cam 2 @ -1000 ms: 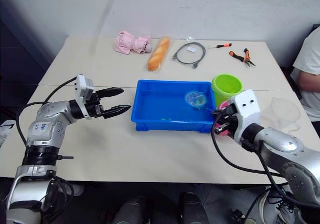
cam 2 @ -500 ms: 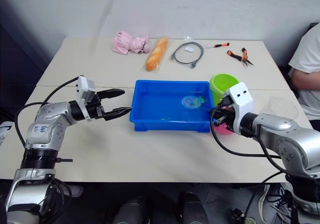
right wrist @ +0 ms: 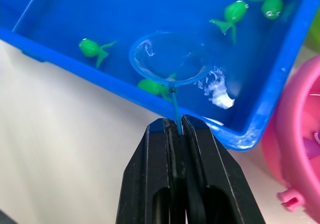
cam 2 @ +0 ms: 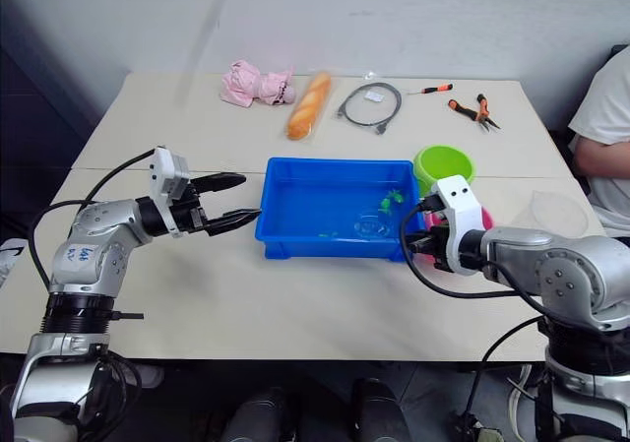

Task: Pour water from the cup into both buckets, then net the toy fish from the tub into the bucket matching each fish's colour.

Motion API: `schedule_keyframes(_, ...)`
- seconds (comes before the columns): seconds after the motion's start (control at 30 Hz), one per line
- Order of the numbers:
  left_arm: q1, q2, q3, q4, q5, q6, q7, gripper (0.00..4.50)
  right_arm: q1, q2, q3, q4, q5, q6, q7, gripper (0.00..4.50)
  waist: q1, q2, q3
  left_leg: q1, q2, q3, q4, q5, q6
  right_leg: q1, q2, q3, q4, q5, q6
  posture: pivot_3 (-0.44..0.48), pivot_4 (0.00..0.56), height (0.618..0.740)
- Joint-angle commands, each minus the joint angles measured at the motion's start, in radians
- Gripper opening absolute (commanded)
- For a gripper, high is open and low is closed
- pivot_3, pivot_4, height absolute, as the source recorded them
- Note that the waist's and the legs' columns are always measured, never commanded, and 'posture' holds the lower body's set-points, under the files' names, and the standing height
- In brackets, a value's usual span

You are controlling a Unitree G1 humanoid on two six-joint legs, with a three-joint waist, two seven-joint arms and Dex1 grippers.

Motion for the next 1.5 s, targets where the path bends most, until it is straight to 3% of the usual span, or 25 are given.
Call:
schedule_keyframes(0.03,-0.031,-0.003,0.001,-0.019,-0.007,-0.009,0.0,4.46,-0.028,0.02,-0.008,0.009,-0.038,0.016,-0.012,0.0,0.0,0.0,0.0,0.0,0.0,0.0,0.0,0.0,0.0,0.0,0.0,0.0,0.0,0.0,0.0,0.0,0.15,0.738)
schedule_keyframes(1.13,-0.079,-0.016,-0.04,0.04,0.018,-0.052,-0.044,4.46,0.052,0.099,0.188,0.082,-0.415,-0.483,0.097,0.0,-0.001,0.0,0.0,-0.001,0.0,0.0,-0.001,0.0,0.0,-0.001,0.001,-0.001,0.0,0.0,0.0,0.0,0.15,0.738)
schedule_keyframes(1.5,-0.083,-0.014,-0.037,0.052,0.019,-0.06,-0.052,4.46,0.184,0.063,0.133,-0.027,-0.449,-0.716,0.226,0.0,0.003,0.0,0.0,-0.001,0.0,0.0,-0.001,0.0,0.0,-0.001,0.001,-0.001,0.0,0.0,0.0,0.0,0.15,0.738)
